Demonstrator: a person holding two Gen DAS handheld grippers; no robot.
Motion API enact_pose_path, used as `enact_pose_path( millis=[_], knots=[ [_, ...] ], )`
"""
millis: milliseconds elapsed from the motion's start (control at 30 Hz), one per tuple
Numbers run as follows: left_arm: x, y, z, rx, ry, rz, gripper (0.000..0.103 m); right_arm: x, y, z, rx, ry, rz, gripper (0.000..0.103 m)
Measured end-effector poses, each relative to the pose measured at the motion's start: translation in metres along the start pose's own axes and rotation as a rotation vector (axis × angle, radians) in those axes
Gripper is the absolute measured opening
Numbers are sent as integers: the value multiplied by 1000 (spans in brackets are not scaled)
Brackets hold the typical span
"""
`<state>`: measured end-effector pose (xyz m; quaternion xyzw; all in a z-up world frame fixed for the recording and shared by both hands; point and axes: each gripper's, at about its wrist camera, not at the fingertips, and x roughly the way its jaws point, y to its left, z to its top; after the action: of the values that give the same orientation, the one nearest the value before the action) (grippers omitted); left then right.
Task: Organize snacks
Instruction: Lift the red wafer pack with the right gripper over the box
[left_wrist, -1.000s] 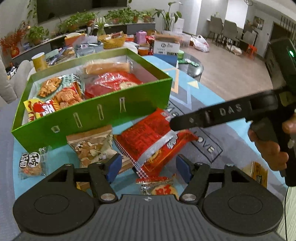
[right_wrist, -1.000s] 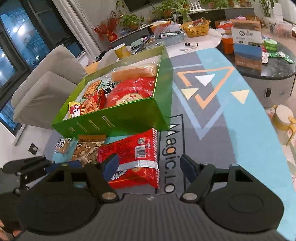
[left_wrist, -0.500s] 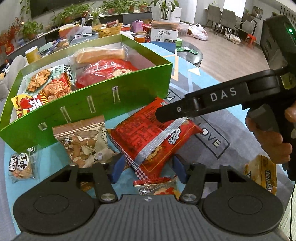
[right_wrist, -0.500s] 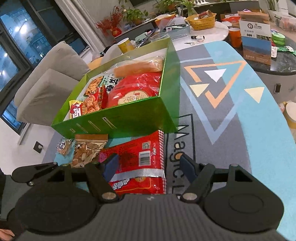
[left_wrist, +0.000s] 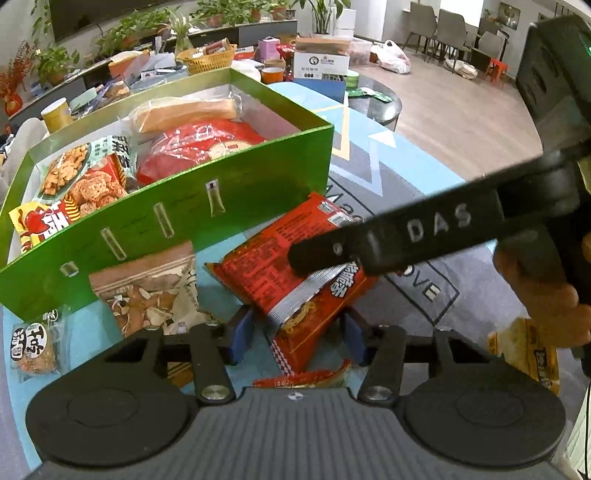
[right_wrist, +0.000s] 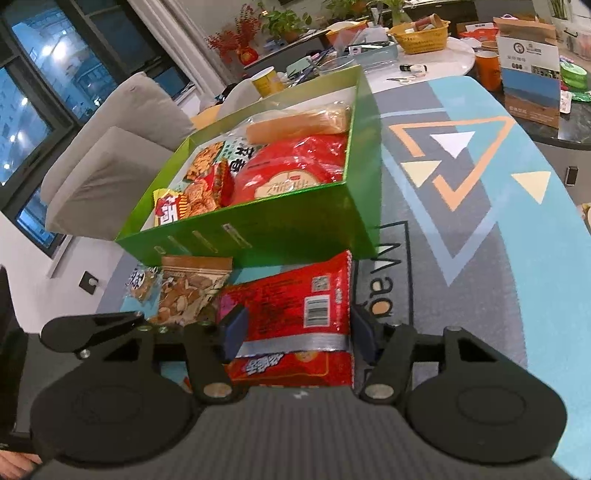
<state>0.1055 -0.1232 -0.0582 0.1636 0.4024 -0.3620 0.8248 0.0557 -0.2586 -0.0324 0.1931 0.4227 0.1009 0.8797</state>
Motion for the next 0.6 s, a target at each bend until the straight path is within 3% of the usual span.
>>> enact_pose_path(
  millis=[133,600],
  knots=[
    [-11,-3,-4,8,-34,-6,40,-6,7,-4,0,-16,-22,49],
    [-70,-2,-4,31,-169,37,40,-51,51,-2,-61,-144,0,48]
  ],
)
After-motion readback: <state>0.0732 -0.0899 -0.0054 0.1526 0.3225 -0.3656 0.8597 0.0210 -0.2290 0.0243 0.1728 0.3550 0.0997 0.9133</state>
